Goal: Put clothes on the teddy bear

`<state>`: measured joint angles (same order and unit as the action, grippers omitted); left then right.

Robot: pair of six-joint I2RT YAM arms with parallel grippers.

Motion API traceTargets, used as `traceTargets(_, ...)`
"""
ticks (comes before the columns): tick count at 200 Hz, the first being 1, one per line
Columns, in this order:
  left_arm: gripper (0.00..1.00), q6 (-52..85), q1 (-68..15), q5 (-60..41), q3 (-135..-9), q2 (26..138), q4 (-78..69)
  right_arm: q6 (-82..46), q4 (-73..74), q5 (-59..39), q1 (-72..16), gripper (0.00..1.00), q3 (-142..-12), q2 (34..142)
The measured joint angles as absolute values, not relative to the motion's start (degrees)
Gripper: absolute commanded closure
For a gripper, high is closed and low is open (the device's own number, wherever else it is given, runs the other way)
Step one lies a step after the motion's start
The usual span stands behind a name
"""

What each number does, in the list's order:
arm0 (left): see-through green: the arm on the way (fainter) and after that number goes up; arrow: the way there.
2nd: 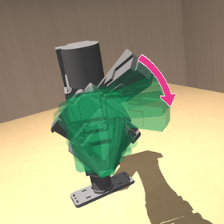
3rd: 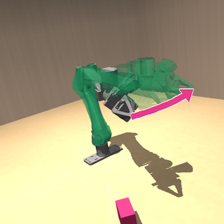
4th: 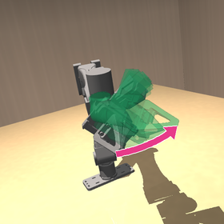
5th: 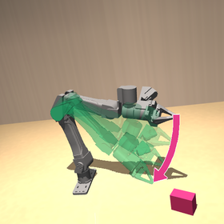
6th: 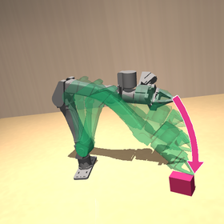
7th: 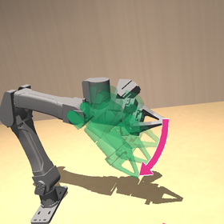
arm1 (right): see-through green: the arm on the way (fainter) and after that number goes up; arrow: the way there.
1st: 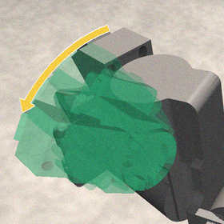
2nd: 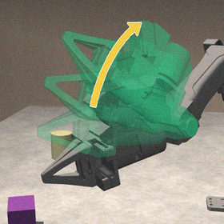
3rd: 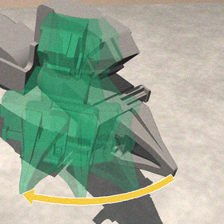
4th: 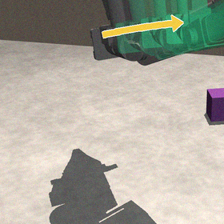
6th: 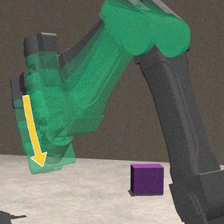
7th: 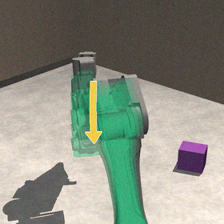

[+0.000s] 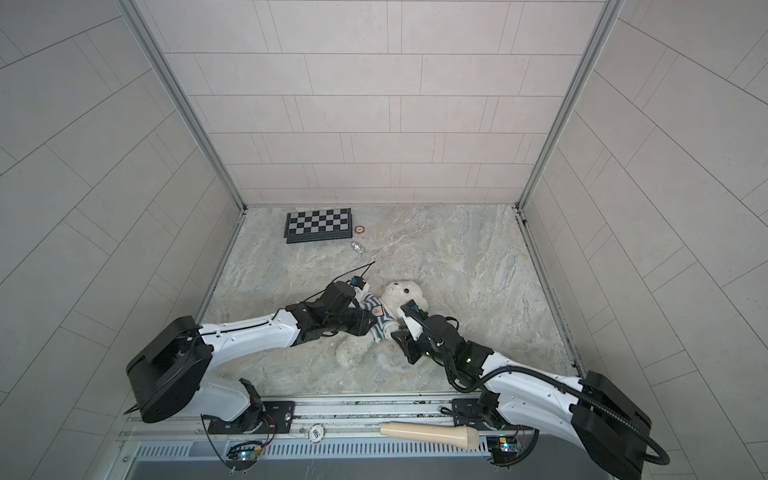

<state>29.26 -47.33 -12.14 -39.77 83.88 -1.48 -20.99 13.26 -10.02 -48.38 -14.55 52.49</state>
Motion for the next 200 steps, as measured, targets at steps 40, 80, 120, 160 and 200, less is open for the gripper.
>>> traceTargets(40,0.56,30.5,-47.44,-12.56,-38.63,84.77,-5.85,-22.35,4.29,-7.62,-47.9,0.68,-18.11,48.86)
traceTargets(80,0.56,30.65,-47.81,-12.51,-37.65,84.77,-7.88,-23.07,2.15,-6.57,-44.88,0.79,-25.52,53.87)
traceTargets(120,0.56,31.22,-47.97,-12.43,-36.82,84.62,-9.47,-22.5,1.89,-7.6,-44.45,0.89,-31.33,64.16)
traceTargets(160,0.56,31.7,-48.42,-12.38,-36.29,84.62,-10.74,-23.51,0.58,-9.69,-44.47,0.92,-30.68,67.37)
traceTargets(200,0.56,31.94,-48.66,-12.75,-35.97,84.64,-11.51,-24.91,-0.1,-10.35,-44.8,0.93,-27.55,65.01)
